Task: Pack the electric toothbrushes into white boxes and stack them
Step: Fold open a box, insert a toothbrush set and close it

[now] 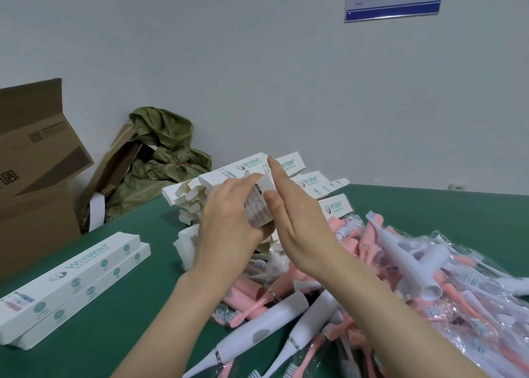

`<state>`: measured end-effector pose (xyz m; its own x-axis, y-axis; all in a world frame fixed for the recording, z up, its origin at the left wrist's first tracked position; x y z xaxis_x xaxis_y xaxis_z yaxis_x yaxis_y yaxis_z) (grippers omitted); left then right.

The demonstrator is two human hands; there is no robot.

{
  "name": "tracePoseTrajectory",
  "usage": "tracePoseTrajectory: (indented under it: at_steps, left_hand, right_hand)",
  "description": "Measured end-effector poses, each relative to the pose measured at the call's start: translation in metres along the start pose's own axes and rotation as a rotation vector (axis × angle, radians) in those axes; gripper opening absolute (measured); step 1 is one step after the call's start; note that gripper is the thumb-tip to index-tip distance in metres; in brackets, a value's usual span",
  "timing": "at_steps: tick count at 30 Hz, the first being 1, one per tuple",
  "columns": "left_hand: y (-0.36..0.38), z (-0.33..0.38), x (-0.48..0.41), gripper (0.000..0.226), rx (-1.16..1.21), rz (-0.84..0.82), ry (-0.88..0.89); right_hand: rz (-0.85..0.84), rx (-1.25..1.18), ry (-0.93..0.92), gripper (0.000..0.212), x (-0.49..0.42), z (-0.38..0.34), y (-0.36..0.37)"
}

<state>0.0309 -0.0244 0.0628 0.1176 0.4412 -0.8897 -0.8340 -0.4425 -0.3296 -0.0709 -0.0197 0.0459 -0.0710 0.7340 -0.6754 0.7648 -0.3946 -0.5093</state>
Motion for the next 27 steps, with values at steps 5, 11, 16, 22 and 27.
tracePoseTrajectory:
  at_steps: [5, 11, 16, 22, 27]
  left_hand:
    - [-0.059, -0.029, -0.017, 0.061, 0.175, 0.255, -0.218]
    - [-0.102, -0.073, 0.001, 0.051, 1.047, 0.423, -0.263]
    - [-0.060, -0.091, 0.031, 0.077, 1.460, 0.253, -0.533]
    - [-0.031, -0.111, 0.049, 0.092, 1.371, 0.178, -0.785]
    - [-0.061, -0.103, 0.044, 0.075, 0.243, 0.248, -0.492]
  right_hand:
    - [0.210, -0.621, 0.211, 0.025, -0.007, 0.022, -0.013]
    - [-0.033, -0.551, 0.704, 0.034, 0.010, 0.065, 0.012]
    - [-0.279, -0.886, 0.877, 0.037, 0.034, 0.051, 0.064]
    - [0.088, -0.963, 0.838, 0.024, 0.029, 0.068, 0.032]
    - [0.179, -0.632, 0.676, 0.030, 0.022, 0.071, 0.011]
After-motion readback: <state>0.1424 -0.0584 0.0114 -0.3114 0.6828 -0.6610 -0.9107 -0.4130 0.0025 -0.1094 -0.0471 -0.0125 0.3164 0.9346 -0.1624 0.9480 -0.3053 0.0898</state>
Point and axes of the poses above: each hand's wrist, its own x-axis away from the middle knuckle, its own y-axis out of the palm, z = x × y, the point moved 9 cm from there along -x, towards the middle knuckle, and after that the axes turned 2 degrees about x, right-handed, at the moved point
